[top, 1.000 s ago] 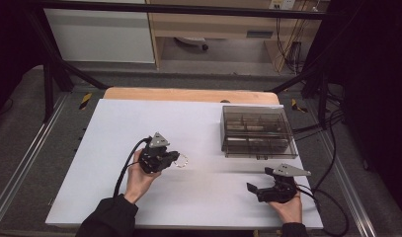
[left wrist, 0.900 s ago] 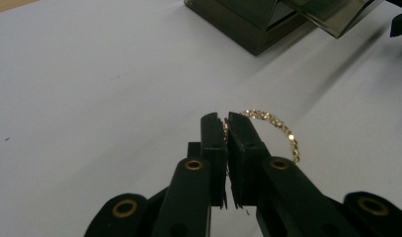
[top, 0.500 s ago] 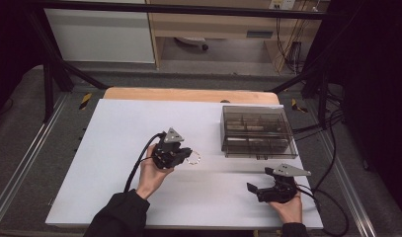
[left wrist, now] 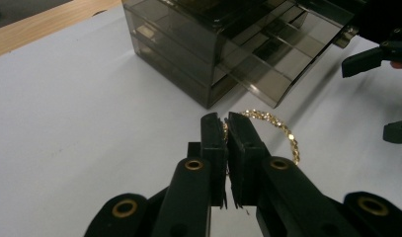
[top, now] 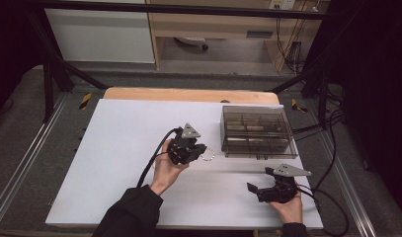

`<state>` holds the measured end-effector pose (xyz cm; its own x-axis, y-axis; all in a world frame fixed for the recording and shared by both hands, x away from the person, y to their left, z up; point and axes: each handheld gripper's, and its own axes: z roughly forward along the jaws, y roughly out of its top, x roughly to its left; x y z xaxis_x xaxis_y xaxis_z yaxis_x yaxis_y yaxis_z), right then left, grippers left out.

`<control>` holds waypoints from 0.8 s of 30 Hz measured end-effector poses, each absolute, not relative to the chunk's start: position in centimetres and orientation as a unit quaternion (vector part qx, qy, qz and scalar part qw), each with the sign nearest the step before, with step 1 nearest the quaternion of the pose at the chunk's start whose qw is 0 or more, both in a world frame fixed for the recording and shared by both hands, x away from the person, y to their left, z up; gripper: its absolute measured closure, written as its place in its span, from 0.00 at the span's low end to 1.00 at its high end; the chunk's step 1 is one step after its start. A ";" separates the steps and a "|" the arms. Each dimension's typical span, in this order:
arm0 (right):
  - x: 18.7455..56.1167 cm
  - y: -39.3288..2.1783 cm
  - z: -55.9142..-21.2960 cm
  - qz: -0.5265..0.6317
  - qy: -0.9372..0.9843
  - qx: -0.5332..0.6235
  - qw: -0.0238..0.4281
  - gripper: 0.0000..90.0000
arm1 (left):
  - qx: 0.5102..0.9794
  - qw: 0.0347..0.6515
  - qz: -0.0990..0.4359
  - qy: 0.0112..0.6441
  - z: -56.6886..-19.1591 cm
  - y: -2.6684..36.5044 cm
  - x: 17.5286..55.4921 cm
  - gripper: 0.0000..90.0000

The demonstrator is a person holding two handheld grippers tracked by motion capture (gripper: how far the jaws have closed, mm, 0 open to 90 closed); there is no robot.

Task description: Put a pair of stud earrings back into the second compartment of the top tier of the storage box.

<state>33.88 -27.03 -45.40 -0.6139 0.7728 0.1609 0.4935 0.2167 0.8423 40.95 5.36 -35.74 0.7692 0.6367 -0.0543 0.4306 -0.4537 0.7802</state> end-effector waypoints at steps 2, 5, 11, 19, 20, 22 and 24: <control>33.9 -27.0 -45.4 0.470 0.766 0.413 0.149 0.01 | 0.845 0.415 0.125 0.313 -35.5 4.8 41.0 0.95; 33.9 -27.0 -45.4 0.470 0.765 0.413 0.149 0.01 | 0.846 0.416 0.126 0.307 -35.1 4.0 41.1 0.95; 33.9 -27.1 -45.4 0.471 0.765 0.413 0.150 0.01 | 0.850 0.415 0.129 0.297 -34.4 2.3 41.4 0.95; 33.8 -27.1 -45.3 0.471 0.764 0.415 0.149 0.01 | 0.855 0.415 0.127 0.285 -33.9 -0.4 41.9 0.95; 33.8 -27.1 -45.3 0.472 0.764 0.415 0.149 0.01 | 0.855 0.416 0.126 0.284 -33.8 -0.7 41.9 0.95; 33.8 -27.1 -45.3 0.471 0.764 0.415 0.149 0.01 | 0.856 0.416 0.125 0.281 -33.6 -1.4 42.0 0.95; 33.8 -27.1 -45.3 0.472 0.764 0.414 0.149 0.01 | 0.857 0.416 0.126 0.278 -33.5 -2.1 42.1 0.95</control>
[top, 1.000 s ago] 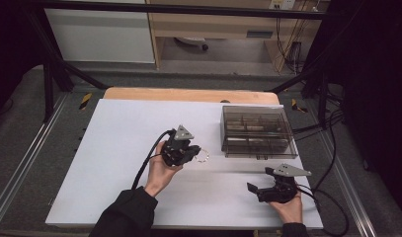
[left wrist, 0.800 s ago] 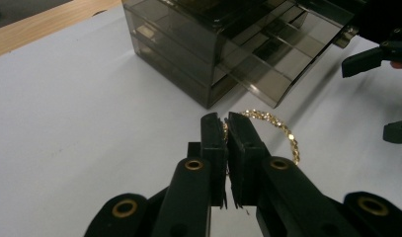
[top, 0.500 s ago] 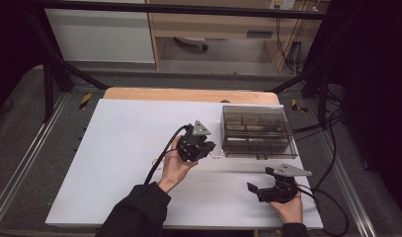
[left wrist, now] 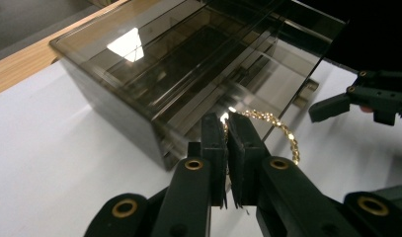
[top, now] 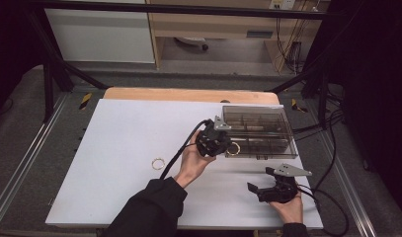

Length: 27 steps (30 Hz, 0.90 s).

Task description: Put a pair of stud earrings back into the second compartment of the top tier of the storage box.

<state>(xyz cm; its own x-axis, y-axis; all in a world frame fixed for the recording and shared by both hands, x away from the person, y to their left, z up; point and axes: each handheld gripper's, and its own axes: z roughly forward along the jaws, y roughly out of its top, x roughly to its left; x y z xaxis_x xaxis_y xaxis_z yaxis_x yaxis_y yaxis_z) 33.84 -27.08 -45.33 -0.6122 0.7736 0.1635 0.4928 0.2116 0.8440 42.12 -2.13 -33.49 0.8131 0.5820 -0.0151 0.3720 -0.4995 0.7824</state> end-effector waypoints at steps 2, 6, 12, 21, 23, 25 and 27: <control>33.8 -27.1 -45.3 0.472 0.764 0.414 0.149 0.01 | 0.857 0.415 0.127 0.276 -33.4 -2.7 42.3 0.95; 33.8 -27.1 -45.3 0.472 0.764 0.414 0.149 0.01 | 0.858 0.418 0.124 0.272 -33.5 -4.0 42.6 0.95; 33.9 -27.1 -45.3 0.471 0.764 0.414 0.150 0.01 | 0.860 0.413 0.119 0.275 -33.9 -5.2 43.3 0.95; 33.9 -27.1 -45.3 0.472 0.764 0.415 0.148 0.01 | 0.861 0.413 0.111 0.273 -34.5 -7.1 43.9 0.95; 33.9 -27.1 -45.3 0.471 0.765 0.414 0.147 0.01 | 0.861 0.413 0.110 0.276 -34.6 -7.5 44.1 0.95; 33.8 -27.1 -45.3 0.471 0.764 0.415 0.149 0.01 | 0.861 0.412 0.113 0.275 -34.8 -7.8 44.3 0.95; 33.8 -27.2 -45.2 0.473 0.763 0.415 0.149 0.01 | 0.861 0.412 0.112 0.276 -34.9 -8.1 44.5 0.95</control>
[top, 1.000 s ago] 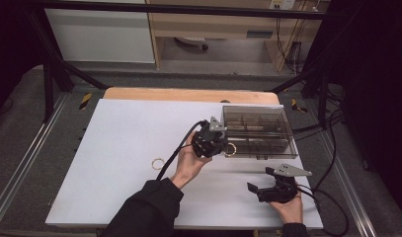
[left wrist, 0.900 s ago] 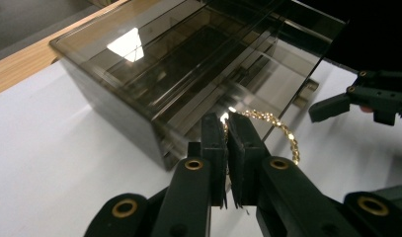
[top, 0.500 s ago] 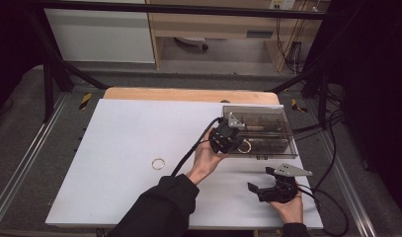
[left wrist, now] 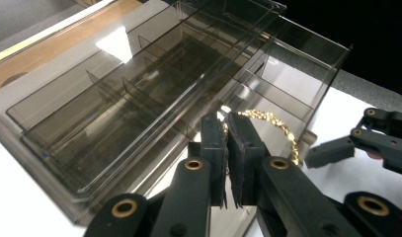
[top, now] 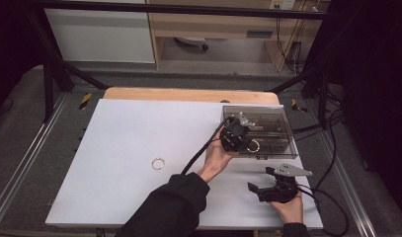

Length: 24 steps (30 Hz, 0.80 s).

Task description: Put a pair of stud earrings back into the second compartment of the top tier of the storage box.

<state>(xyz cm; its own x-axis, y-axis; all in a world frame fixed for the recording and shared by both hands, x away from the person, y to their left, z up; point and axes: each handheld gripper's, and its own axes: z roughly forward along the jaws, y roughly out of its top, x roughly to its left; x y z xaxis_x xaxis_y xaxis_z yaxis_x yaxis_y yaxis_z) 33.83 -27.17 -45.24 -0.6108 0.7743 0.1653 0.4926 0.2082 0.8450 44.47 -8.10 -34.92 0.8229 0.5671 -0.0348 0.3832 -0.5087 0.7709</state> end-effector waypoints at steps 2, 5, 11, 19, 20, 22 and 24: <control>33.8 -27.2 -45.2 0.472 0.763 0.416 0.149 0.01 | 0.861 0.411 0.113 0.277 -35.1 -8.4 44.6 0.95; 33.8 -27.2 -45.3 0.470 0.765 0.414 0.150 0.01 | 0.862 0.409 0.114 0.276 -35.3 -8.9 44.8 0.95; 33.8 -27.2 -45.3 0.471 0.764 0.414 0.149 0.01 | 0.864 0.407 0.111 0.275 -35.9 -9.9 45.1 0.95; 33.8 -27.2 -45.2 0.473 0.763 0.414 0.148 0.01 | 0.869 0.399 0.105 0.274 -36.9 -10.6 45.5 0.94; 33.8 -27.2 -45.2 0.474 0.763 0.414 0.148 0.01 | 0.869 0.399 0.103 0.273 -36.9 -10.7 45.5 0.94; 33.8 -27.2 -45.2 0.473 0.764 0.413 0.149 0.01 | 0.871 0.401 0.102 0.267 -36.9 -10.6 45.5 0.93; 33.8 -27.2 -45.2 0.473 0.763 0.413 0.149 0.01 | 0.869 0.405 0.102 0.264 -36.8 -10.6 45.4 0.92</control>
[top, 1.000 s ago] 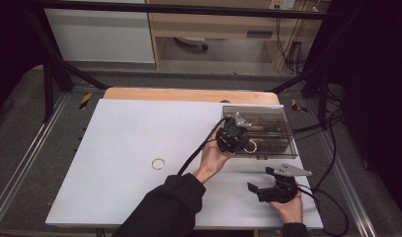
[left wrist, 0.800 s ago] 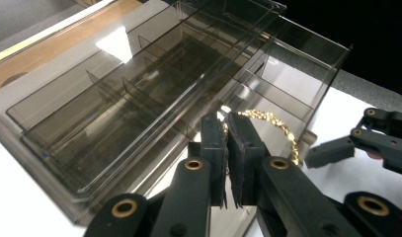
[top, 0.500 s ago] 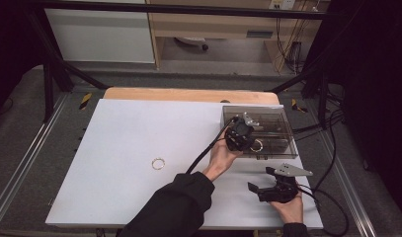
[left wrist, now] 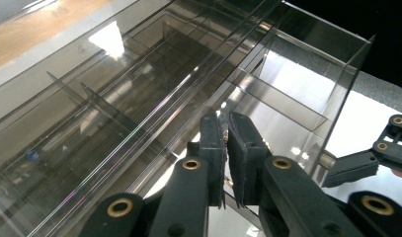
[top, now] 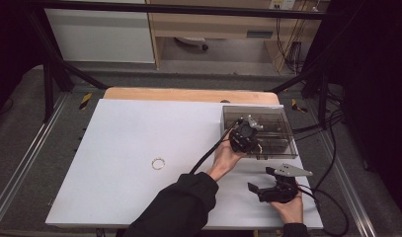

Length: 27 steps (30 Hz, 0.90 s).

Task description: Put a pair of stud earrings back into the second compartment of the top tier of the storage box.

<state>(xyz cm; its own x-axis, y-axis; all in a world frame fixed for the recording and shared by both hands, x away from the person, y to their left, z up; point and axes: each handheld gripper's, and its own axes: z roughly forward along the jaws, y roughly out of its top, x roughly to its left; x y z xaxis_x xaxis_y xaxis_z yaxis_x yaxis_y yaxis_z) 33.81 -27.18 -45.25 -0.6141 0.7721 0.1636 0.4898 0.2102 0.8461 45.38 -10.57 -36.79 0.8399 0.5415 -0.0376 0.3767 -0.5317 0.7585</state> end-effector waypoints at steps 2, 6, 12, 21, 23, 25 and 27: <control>33.8 -27.2 -45.2 0.474 0.763 0.413 0.149 0.01 | 0.868 0.409 0.102 0.261 -36.5 -10.4 45.2 0.90; 33.8 -27.2 -45.2 0.473 0.764 0.413 0.150 0.01 | 0.867 0.415 0.103 0.257 -35.8 -9.6 44.7 0.81; 33.8 -27.2 -45.3 0.471 0.764 0.414 0.149 0.01 | 0.862 0.426 0.105 0.254 -34.8 -7.1 43.4 0.66; 33.8 -27.1 -45.4 0.470 0.764 0.416 0.149 0.01 | 0.857 0.433 0.096 0.262 -34.9 -1.6 42.0 0.42; 33.8 -27.1 -45.4 0.469 0.765 0.415 0.150 0.01 | 0.852 0.439 0.104 0.266 -34.8 -0.2 41.7 0.40; 33.8 -27.1 -45.4 0.469 0.764 0.416 0.150 0.01 | 0.849 0.442 0.104 0.272 -34.7 1.4 41.5 0.36; 33.8 -27.0 -45.4 0.468 0.765 0.416 0.150 0.01 | 0.846 0.442 0.111 0.275 -34.6 2.9 41.4 0.32</control>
<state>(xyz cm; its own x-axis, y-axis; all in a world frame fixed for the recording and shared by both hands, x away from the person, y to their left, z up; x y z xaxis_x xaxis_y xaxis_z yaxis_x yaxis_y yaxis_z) 33.84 -27.05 -45.39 -0.6093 0.7768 0.1591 0.4955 0.2164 0.8412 41.38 2.87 -34.61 0.8236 0.5644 -0.0552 0.3674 -0.4570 0.8101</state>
